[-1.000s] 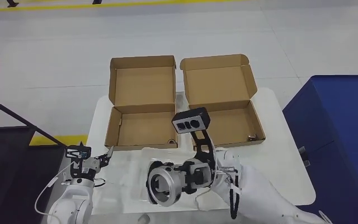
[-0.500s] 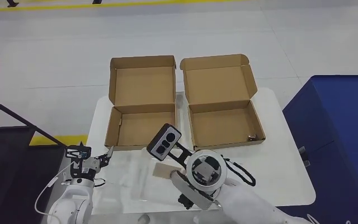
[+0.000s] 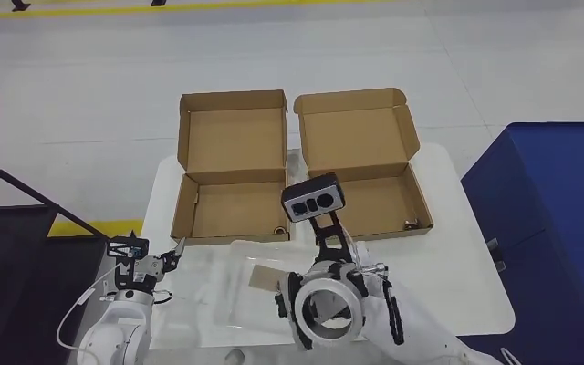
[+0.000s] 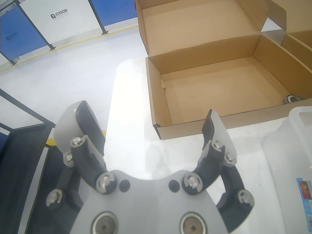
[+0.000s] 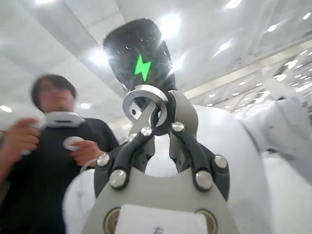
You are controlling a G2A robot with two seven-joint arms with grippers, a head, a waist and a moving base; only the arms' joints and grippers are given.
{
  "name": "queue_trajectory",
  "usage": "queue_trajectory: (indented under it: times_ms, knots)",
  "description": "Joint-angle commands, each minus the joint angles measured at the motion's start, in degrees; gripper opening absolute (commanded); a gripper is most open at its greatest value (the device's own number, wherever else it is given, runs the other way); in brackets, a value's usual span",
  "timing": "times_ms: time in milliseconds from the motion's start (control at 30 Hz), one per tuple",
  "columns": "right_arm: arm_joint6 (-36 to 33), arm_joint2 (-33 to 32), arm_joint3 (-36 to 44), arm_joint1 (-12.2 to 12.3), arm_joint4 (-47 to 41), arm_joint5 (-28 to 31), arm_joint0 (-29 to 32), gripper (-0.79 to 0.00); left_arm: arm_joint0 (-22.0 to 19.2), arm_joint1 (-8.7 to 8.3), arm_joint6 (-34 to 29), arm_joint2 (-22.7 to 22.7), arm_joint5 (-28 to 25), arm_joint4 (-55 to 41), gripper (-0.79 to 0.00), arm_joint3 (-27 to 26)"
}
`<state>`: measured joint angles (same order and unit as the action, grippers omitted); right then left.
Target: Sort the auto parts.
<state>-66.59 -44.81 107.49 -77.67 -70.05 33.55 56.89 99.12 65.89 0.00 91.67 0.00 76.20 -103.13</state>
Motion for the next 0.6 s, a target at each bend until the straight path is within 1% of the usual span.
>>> queue_trajectory:
  times_ms: [0,67,200,300,367,433,567]
  knots:
    - [2.4,-1.7,1.0,-0.3,6.6,6.6,-0.2,-0.785,0.0,0.00,0.0,0.0,0.0,0.0,0.000,0.0]
    - [7.4,-4.1,3.3,-0.6,15.1,11.6,-0.1,-0.785,0.0,0.00,0.0,0.0,0.0,0.0,0.000,0.0]
    - [15.6,-7.0,7.4,-1.1,28.9,19.8,1.3,-0.785,0.0,0.00,0.0,0.0,0.0,0.0,0.000,0.0]
    - [19.6,-9.3,8.3,-1.1,36.6,23.7,2.0,-0.785,0.0,0.00,0.0,0.0,0.0,0.0,0.000,0.0]
    - [20.3,-11.5,8.1,-0.9,40.9,24.4,2.1,-0.785,0.0,0.00,0.0,0.0,0.0,0.0,0.000,0.0]
    - [20.5,-12.4,8.2,-0.8,42.8,24.1,2.3,-0.785,0.0,0.00,0.0,0.0,0.0,0.0,0.000,0.0]
    - [22.6,-12.9,9.0,-0.7,43.4,21.9,3.4,-0.785,0.0,0.00,0.0,0.0,0.0,0.0,0.000,0.0]
